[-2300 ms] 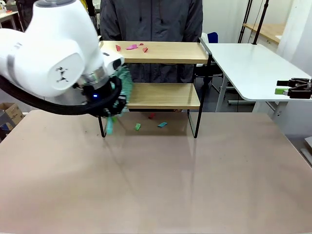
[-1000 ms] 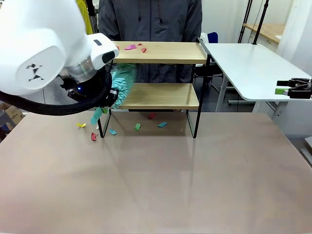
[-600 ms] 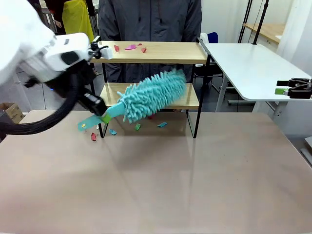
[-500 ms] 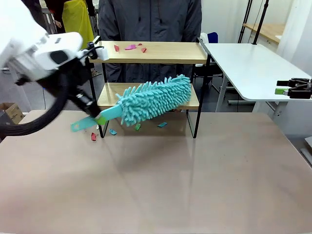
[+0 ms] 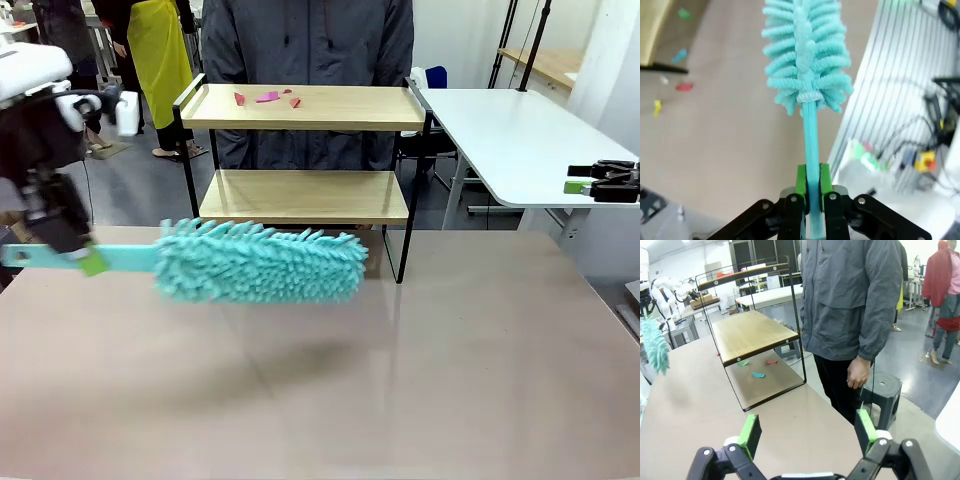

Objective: Clean the shelf.
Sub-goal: Clean the specific section of the Shelf indicated by the human with the Duster.

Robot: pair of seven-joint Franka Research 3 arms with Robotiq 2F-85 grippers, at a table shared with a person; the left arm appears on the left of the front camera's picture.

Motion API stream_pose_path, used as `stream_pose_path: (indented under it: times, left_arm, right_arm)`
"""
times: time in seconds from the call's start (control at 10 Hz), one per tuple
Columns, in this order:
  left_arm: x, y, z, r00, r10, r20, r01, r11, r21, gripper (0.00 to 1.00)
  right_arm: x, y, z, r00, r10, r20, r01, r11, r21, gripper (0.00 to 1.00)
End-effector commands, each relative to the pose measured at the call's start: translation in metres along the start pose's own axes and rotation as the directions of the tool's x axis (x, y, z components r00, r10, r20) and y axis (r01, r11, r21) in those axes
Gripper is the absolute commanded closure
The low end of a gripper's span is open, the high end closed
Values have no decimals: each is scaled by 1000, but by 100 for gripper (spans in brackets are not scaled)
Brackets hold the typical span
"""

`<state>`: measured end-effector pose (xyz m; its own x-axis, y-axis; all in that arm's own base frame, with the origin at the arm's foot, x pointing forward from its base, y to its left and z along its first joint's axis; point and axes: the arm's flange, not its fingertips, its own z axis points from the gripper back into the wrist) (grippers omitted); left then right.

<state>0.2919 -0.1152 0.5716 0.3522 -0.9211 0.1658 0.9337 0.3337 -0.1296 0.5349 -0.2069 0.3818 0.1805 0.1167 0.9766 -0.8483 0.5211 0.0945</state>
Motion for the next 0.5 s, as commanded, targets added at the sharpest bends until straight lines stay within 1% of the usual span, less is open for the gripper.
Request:
stream_pose_path:
  times: [0.0,0.1,0.2,0.3,0.4]
  left_arm:
    - [-14,1,26,982,-61,-179,65,998,18,87]
    - [-19,-2,30,959,-108,-261,112,994,-2,87]
    - [-20,0,30,930,-107,-352,105,994,-24,87]
    - [-19,6,27,909,-107,-402,99,994,-39,87]
    - [-14,8,19,914,-85,-396,82,996,-23,87]
  right_arm:
    - [3,0,-1,1000,6,-2,-6,1000,1,0]
    - [3,0,-1,1000,6,-2,-6,1000,1,0]
    - [3,0,-1,1000,6,-2,-6,1000,1,0]
    - [3,0,-1,1000,6,-2,-6,1000,1,0]
    - [3,0,-1,1000,6,-2,-6,1000,1,0]
